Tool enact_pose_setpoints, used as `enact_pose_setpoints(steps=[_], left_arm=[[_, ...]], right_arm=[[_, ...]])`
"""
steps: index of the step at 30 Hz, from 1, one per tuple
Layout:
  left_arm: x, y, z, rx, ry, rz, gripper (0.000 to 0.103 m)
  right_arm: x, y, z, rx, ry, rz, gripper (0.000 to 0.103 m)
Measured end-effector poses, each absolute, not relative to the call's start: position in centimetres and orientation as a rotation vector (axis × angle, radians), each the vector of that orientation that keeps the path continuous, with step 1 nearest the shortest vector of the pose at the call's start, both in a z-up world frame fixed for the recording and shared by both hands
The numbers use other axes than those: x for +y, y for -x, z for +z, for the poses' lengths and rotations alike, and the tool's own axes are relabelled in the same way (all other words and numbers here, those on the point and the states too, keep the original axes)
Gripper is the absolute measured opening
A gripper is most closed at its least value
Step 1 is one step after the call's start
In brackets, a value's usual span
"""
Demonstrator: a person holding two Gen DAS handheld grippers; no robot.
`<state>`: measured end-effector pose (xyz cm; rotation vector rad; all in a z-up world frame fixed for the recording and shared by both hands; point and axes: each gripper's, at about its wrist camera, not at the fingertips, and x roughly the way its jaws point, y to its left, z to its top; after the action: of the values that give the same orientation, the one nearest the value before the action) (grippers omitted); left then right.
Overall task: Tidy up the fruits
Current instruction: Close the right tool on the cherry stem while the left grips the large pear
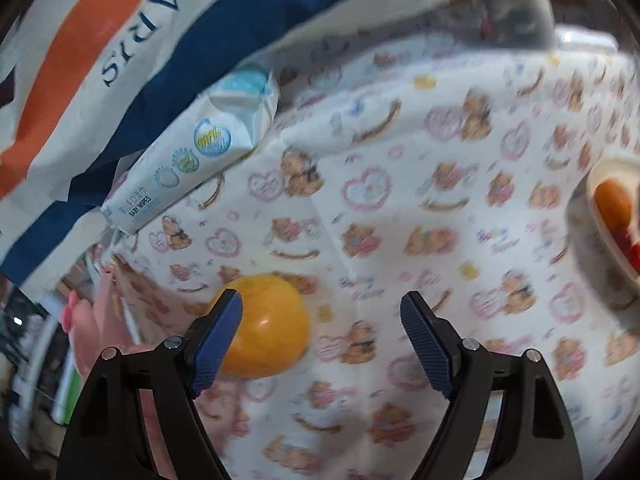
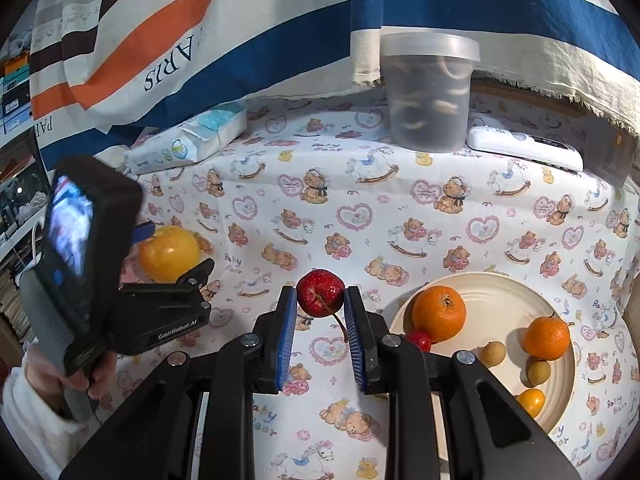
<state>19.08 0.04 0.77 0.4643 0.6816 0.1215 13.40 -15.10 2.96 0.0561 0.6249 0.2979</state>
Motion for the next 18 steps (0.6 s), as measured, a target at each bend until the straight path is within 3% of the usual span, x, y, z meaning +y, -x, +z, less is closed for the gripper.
enact_pose_setpoints(steps=[6,18], left_arm=[[2.3,-21.5,-0.4,0.799,-0.441,0.143,0.081],[2.7,-24.3,-2.3,0.855,-0.56,0.237,0.086]], right_arm=[[-14.7,-13.3,2.7,0.633,-0.042,0.301,0.025],[-14.5,-13.2,2.8,0.63,-0.036,0.305,0.025]])
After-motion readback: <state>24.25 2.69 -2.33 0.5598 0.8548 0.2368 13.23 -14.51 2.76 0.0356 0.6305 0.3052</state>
